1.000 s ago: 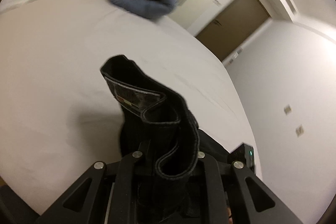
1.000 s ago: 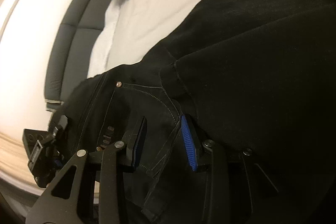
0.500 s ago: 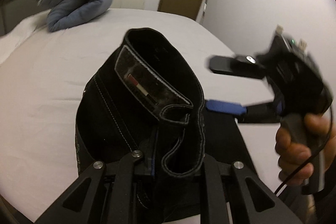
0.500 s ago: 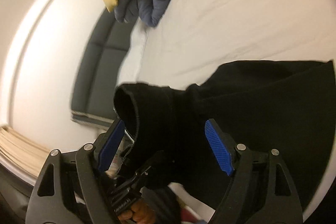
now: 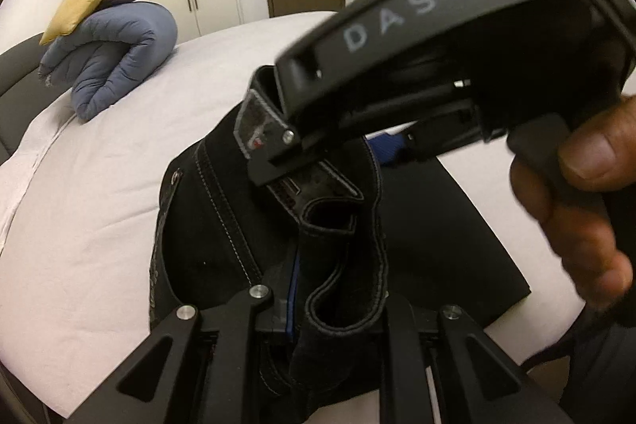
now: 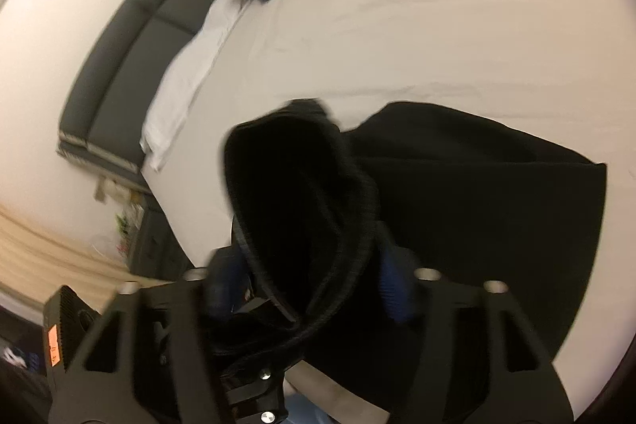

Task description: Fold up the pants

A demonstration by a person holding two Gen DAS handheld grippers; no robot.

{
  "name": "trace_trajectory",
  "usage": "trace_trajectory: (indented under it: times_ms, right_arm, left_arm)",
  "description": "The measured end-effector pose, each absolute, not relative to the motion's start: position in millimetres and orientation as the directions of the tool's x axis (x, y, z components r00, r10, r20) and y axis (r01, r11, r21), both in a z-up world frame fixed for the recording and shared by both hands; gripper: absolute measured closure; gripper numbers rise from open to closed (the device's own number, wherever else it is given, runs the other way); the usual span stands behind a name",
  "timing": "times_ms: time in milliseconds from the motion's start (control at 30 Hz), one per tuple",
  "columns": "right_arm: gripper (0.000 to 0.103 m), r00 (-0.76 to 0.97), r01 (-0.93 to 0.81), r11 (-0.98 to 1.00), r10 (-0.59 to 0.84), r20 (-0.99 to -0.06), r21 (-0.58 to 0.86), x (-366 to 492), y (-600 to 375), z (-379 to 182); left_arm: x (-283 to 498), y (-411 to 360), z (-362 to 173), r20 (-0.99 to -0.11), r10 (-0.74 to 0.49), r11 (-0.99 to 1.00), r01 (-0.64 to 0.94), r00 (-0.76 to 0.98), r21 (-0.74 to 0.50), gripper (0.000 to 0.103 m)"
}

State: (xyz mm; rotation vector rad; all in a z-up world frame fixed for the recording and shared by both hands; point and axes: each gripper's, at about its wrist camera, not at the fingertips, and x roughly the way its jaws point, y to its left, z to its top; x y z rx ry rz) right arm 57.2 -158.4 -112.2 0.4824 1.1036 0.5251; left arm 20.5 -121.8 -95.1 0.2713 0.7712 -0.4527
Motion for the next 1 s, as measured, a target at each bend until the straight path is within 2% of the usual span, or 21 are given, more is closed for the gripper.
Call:
trace_trajectory:
  times_ms: [67,167,433,667,1000]
  right_arm:
    - [0.075,0.366,-0.17,0.822,0.565,-0.739,0.544,52.0,-157.8,-111.1]
    - [0.086,0.391,-0.167,0.838,0.54,-0.745,0.52,44.3,-168.9,-112.1]
    - [0.088,0.432,-0.072,0.798,0.565,-0.703,0.598,30.5,-234.1,-148.4]
    - [0.088,0.438,-0.023,0.797,0.551,-0.711,0.604,40.0,-266.5,-196.5]
    - [0.089,0.458,0.001,0.809,0.523,-0.719,0.588,30.7,-288.9,-191.2]
  left_arm:
    - [18.3,-126.3,-97.1,-0.723,-0.295,0.863,0.498,0.625,0.079,0.086]
    - [20.9,-137.4,-98.7,-0.727,-0.309,0.846,0.526,0.614,0.084,0.086]
    - [29.8,-185.4,-111.9,-0.756,-0.336,0.78,0.616,0.562,0.111,0.086]
    - [41.1,-215.4,-125.2,-0.782,-0.328,0.752,0.648,0.529,0.123,0.086]
    - [39.4,-227.5,-125.9,-0.782,-0.35,0.734,0.67,0.516,0.114,0.086]
